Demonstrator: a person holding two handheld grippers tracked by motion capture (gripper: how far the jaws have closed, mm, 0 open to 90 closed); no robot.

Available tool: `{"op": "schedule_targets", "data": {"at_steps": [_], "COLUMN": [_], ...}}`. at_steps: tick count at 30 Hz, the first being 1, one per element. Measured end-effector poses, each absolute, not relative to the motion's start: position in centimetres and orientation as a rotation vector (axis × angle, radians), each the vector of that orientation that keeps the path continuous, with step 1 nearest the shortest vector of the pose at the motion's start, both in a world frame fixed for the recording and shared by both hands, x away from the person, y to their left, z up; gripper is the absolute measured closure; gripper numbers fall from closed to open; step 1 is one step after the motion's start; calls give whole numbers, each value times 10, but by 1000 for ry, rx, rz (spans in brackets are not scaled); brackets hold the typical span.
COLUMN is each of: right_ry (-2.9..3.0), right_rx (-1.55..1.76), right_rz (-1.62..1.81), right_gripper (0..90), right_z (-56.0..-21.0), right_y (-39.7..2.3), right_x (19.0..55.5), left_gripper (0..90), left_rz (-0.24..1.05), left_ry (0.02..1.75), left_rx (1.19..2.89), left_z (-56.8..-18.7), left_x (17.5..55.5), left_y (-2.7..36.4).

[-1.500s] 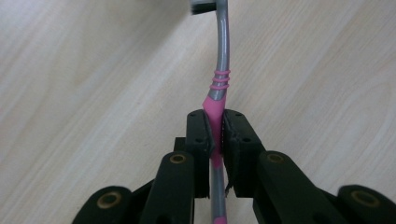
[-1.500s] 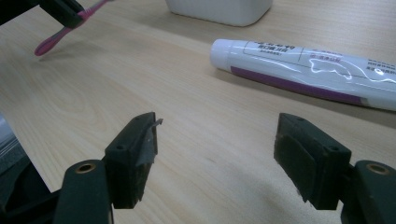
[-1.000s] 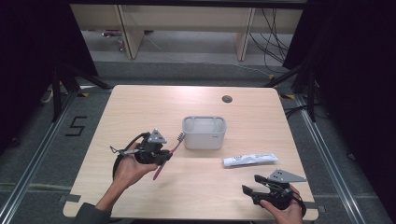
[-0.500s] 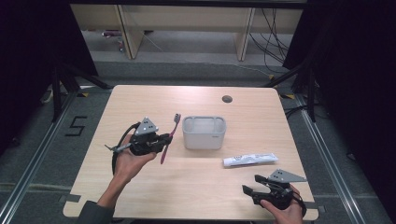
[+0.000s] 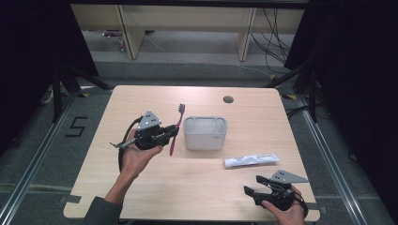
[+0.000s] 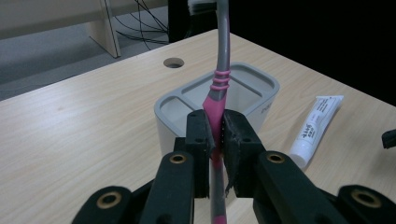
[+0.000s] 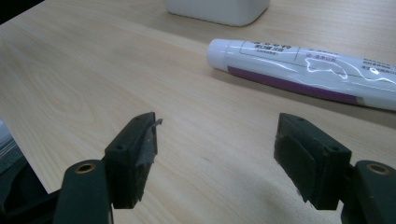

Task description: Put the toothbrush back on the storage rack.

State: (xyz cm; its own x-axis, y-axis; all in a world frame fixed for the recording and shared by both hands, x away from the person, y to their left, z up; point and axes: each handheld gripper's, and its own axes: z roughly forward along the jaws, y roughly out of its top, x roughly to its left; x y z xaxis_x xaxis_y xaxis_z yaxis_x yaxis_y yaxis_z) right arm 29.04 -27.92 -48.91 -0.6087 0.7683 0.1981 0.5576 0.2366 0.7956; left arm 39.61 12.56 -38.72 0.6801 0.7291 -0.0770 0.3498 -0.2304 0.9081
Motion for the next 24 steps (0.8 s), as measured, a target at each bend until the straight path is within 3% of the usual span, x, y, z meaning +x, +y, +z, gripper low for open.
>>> {"op": "schedule_targets", "data": {"at_steps": [24], "right_ry": [2288], "right_rx": [1261], "right_rz": [1318], "right_gripper": [306], "right_z": [-489], "right_y": [-280], "right_x": [290], "left_gripper": [804], "left_rz": [498], "left_ry": [886], "left_rx": [1746], "left_z": [-356], "left_x": [428], "left_y": [105]}}
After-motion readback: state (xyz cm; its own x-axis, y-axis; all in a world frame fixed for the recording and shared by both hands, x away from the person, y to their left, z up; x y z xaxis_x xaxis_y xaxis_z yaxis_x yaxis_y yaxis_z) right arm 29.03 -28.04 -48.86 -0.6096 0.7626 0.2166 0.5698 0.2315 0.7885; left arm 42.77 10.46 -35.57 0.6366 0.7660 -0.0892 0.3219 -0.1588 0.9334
